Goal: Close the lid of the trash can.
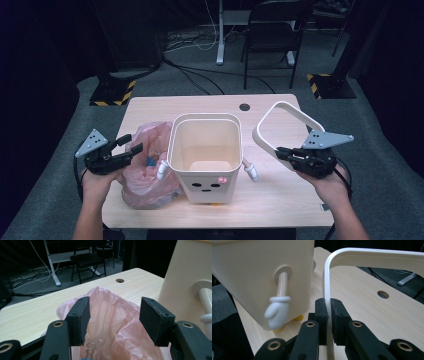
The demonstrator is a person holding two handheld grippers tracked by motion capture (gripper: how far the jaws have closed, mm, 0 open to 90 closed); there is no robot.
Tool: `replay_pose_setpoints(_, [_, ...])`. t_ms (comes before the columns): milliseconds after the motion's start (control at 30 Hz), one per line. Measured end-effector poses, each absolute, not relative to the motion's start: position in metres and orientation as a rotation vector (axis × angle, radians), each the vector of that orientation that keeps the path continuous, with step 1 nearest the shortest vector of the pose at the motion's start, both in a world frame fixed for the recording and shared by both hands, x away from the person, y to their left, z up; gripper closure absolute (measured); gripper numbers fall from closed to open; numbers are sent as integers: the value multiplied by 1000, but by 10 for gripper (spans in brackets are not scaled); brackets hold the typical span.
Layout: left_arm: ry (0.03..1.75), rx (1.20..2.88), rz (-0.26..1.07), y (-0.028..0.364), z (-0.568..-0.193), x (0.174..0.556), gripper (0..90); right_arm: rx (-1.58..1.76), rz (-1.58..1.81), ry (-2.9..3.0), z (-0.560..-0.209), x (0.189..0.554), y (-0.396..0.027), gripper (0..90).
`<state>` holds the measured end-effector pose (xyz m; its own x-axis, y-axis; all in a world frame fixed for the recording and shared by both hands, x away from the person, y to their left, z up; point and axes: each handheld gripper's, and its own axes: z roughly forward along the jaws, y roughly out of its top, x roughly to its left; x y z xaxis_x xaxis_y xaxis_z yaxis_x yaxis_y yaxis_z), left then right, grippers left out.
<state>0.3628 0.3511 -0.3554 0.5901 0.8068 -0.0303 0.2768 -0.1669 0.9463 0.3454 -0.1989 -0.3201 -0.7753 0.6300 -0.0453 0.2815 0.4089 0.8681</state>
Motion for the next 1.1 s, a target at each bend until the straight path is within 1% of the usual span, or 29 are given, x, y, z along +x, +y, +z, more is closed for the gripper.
replay_pose_setpoints(300, [879,1733,573,347,-354,361,415,709,1349,2300,-295,339,-190,843])
replay_pose_setpoints(1100, [848,1746,583,343,-349,357,414,566,1428,2335,-249,328,-175,843])
